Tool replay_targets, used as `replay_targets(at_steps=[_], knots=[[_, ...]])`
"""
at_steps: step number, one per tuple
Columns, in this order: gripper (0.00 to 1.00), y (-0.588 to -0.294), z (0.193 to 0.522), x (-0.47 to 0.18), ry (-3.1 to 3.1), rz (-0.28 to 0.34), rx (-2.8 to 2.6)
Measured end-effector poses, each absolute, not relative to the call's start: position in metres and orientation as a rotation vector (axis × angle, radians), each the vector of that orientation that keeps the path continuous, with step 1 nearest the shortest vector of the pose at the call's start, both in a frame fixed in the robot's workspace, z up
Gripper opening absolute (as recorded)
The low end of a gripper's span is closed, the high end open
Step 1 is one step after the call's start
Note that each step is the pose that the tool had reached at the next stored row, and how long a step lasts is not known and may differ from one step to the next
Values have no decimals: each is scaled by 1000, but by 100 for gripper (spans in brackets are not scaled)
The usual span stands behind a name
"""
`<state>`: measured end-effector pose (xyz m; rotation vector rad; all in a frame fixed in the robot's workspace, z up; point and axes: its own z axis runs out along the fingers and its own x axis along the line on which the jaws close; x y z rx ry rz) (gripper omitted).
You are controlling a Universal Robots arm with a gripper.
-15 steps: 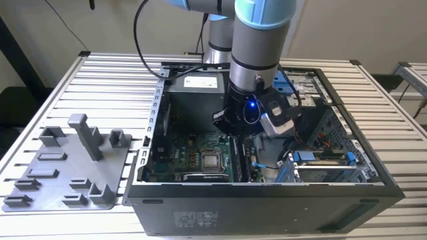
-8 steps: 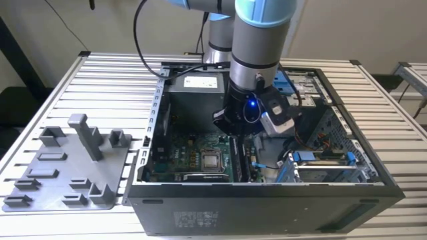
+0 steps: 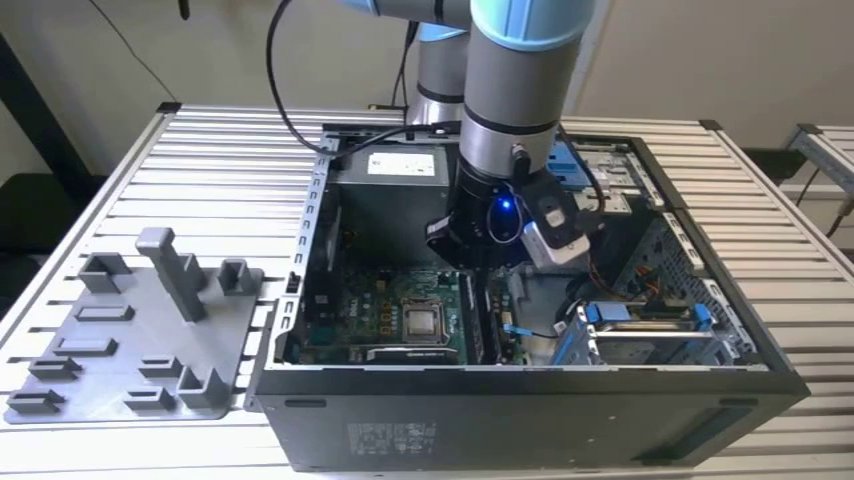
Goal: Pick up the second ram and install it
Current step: 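Press down the second ram until it locks into place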
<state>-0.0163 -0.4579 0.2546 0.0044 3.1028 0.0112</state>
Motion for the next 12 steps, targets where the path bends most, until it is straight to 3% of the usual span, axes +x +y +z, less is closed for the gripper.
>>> replay_targets(at_steps=[12], knots=[[11, -458, 259, -16, 3103, 11, 4]])
